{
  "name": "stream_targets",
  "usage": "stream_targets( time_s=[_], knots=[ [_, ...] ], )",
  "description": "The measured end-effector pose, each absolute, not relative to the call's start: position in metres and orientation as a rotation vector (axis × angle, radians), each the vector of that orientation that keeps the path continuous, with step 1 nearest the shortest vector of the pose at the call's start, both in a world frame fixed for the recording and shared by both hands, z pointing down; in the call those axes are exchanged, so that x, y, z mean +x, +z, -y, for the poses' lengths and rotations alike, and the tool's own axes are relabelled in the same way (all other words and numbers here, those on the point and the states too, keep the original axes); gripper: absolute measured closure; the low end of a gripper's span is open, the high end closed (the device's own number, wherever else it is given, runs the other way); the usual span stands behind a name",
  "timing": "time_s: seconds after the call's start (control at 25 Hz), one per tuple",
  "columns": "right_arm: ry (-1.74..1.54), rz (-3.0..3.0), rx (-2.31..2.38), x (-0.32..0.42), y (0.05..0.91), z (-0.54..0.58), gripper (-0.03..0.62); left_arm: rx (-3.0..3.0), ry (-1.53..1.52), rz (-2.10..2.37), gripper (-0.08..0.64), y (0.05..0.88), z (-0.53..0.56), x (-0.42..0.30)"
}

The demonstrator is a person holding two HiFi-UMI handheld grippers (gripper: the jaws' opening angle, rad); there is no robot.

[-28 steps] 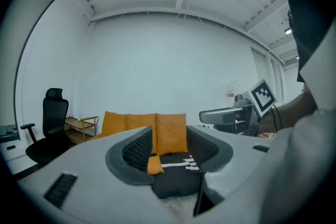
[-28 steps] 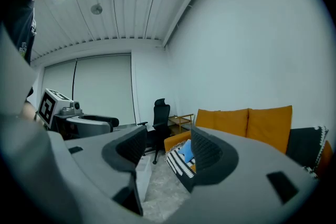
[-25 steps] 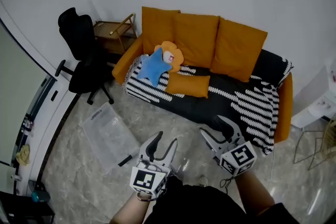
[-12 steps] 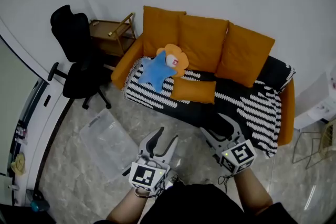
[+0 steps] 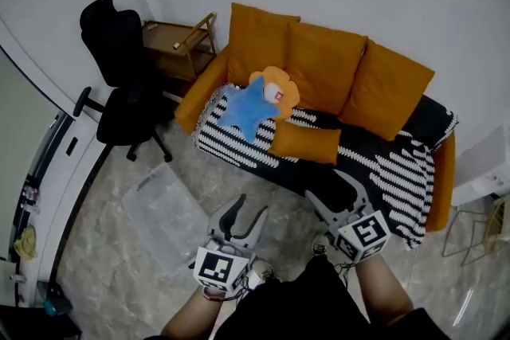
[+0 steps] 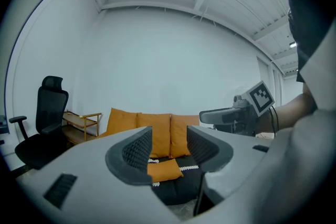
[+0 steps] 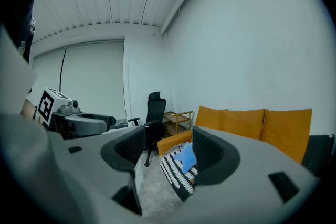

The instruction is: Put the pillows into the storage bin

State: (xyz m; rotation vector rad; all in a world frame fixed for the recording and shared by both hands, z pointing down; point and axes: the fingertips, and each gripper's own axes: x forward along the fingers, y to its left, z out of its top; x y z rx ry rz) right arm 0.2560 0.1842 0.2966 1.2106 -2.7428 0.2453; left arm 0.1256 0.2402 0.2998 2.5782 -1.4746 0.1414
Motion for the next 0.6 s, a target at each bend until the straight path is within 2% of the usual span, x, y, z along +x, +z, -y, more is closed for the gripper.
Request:
stream_targets(
  time_s=[0.6],
  knots=[
    [0.303, 2.862, 0.907, 0.303, 0.309, -0.062, 0.311, 2.391, 0.139, 1.756, 0.367, 0.297, -0.146, 0.183]
  ],
)
